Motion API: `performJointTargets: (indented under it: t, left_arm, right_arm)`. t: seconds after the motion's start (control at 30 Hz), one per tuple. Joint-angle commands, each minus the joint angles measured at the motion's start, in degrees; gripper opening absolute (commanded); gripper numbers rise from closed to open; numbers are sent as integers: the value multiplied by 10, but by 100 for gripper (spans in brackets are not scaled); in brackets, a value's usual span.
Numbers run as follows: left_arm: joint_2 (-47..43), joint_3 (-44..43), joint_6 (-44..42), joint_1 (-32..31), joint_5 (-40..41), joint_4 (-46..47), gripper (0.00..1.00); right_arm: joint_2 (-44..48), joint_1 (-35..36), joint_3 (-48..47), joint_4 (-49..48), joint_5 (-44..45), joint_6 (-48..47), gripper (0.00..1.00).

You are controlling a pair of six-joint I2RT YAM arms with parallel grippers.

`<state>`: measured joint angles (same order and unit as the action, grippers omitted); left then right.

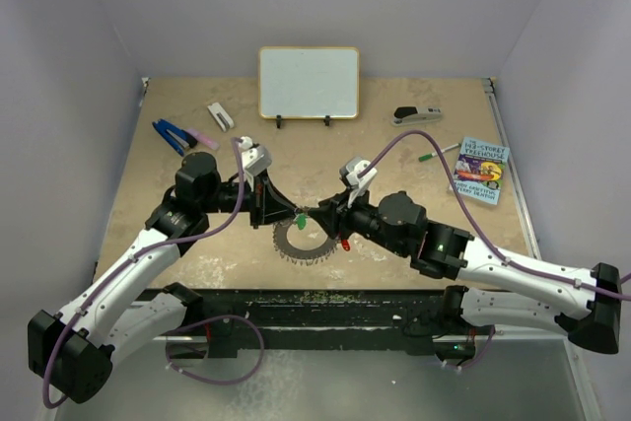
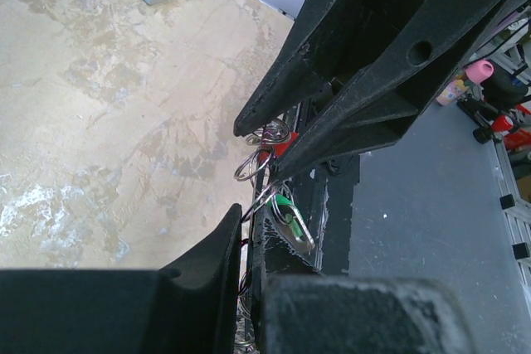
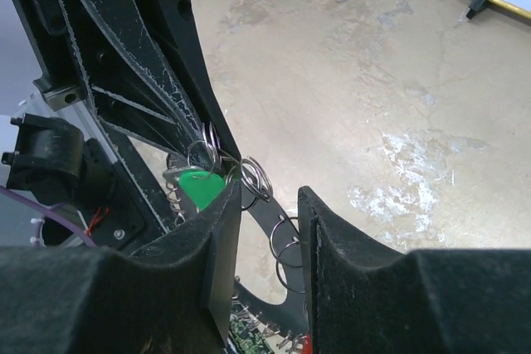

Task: Put the keys on the keyring

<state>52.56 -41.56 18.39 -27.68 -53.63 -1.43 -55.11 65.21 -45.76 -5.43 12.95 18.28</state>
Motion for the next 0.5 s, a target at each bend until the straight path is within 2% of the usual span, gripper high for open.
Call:
performJointTargets:
  t: [0.0, 0.17, 0.33, 0.47]
  left_arm:
    - [-11, -32, 11, 7, -7, 57, 4]
    - [-12, -24, 7, 7, -5, 59, 4]
    - [-13, -21, 0, 7, -5, 53, 4]
    - [-18, -21, -6, 9, 21, 49, 4]
  right_arm:
    - [17, 4, -18, 24, 24, -15, 36]
    - [44, 4, -19, -19, 25, -21, 38]
    - [32, 4, -34, -32, 21, -27, 38]
    - [11, 4, -56, -21, 9, -1, 33]
